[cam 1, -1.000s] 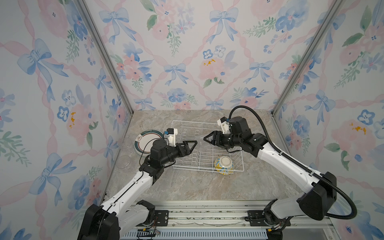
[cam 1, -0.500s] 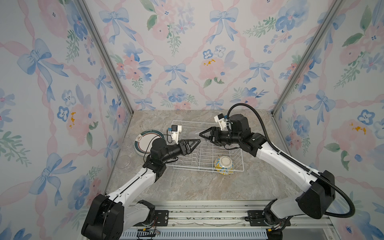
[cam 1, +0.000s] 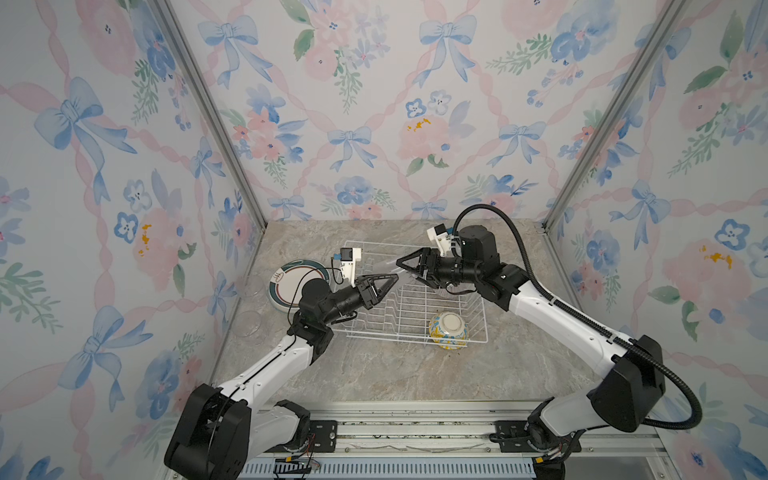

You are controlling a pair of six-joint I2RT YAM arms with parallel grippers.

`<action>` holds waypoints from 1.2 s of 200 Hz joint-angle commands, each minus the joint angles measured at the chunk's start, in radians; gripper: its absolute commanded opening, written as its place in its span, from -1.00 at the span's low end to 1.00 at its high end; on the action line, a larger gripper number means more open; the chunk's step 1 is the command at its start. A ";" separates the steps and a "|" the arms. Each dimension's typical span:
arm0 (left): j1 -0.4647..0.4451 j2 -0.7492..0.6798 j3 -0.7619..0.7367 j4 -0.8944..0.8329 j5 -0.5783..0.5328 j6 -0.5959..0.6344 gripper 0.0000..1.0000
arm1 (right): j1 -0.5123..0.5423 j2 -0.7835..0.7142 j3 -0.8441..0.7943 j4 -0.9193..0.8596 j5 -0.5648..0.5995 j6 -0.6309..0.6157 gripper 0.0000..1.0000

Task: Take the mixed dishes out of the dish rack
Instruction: 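Close the left gripper on the cup held by the right gripper, then carry the cup beside the plate stack with the left gripper while the right withdraws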

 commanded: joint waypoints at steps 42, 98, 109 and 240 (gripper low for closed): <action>0.001 0.036 -0.001 -0.055 -0.100 0.038 -1.00 | 0.013 0.026 -0.006 0.066 -0.054 0.005 0.37; 0.001 -0.076 0.024 -0.297 -0.251 0.160 -1.00 | -0.007 0.004 -0.001 0.056 -0.037 -0.023 0.98; 0.001 -0.096 0.026 -0.333 -0.273 0.176 -1.00 | -0.008 0.005 0.004 0.053 -0.034 -0.031 0.93; 0.066 -0.334 0.149 -0.998 -0.565 0.317 -1.00 | -0.031 0.019 0.088 -0.144 0.085 -0.243 0.93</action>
